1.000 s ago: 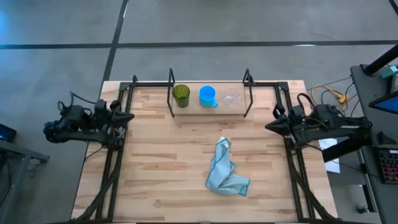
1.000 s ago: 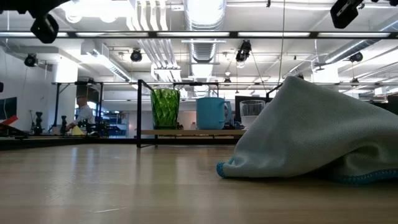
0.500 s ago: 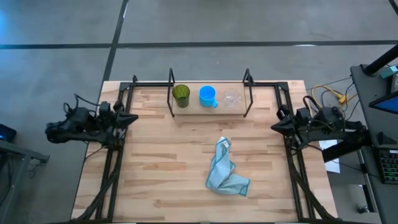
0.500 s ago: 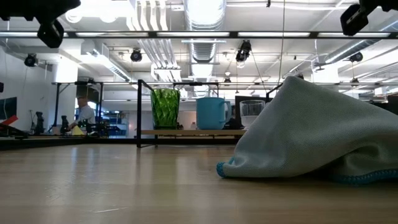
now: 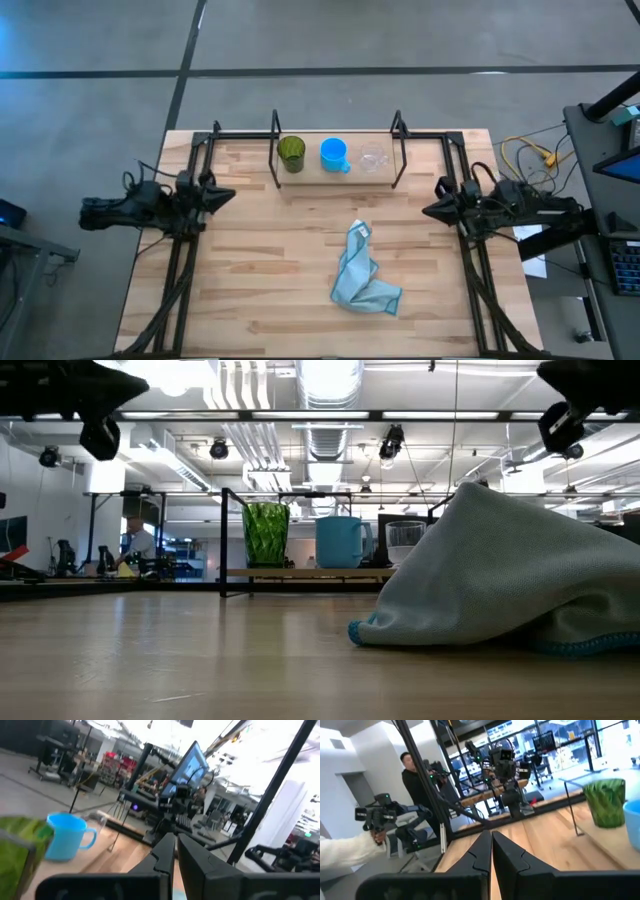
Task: Stack small to large cups/mugs on shelf
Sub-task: Return to Home Position
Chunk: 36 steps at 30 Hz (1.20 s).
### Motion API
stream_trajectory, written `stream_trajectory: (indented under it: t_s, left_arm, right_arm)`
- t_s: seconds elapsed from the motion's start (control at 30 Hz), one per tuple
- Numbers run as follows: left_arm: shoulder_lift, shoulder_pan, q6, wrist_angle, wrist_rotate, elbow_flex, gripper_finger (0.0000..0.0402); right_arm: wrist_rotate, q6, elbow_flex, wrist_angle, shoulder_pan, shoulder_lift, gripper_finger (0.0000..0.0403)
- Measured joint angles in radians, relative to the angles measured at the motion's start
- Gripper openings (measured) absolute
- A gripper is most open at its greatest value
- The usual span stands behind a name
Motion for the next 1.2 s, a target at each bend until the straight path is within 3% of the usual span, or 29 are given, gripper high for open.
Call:
stream_trajectory:
  t_s: [0.3, 0.6, 1.2]
  left_arm:
    - [0.000, 0.000, -0.054, 0.083, 0.001, -0.102, 0.0008]
    - [-0.001, 0.000, -0.156, 0.176, 0.006, -0.234, 0.0008]
    - [0.017, 0.000, -0.177, 0.103, 0.041, -0.236, 0.0008]
  right_arm:
    - [-0.002, 0.105, -0.118, 0.037, 0.000, -0.001, 0.0009]
    - [-0.002, 0.151, -0.239, 0.205, 0.000, -0.002, 0.0009]
    - [0.016, 0.182, -0.238, 0.152, 0.000, 0.003, 0.0009]
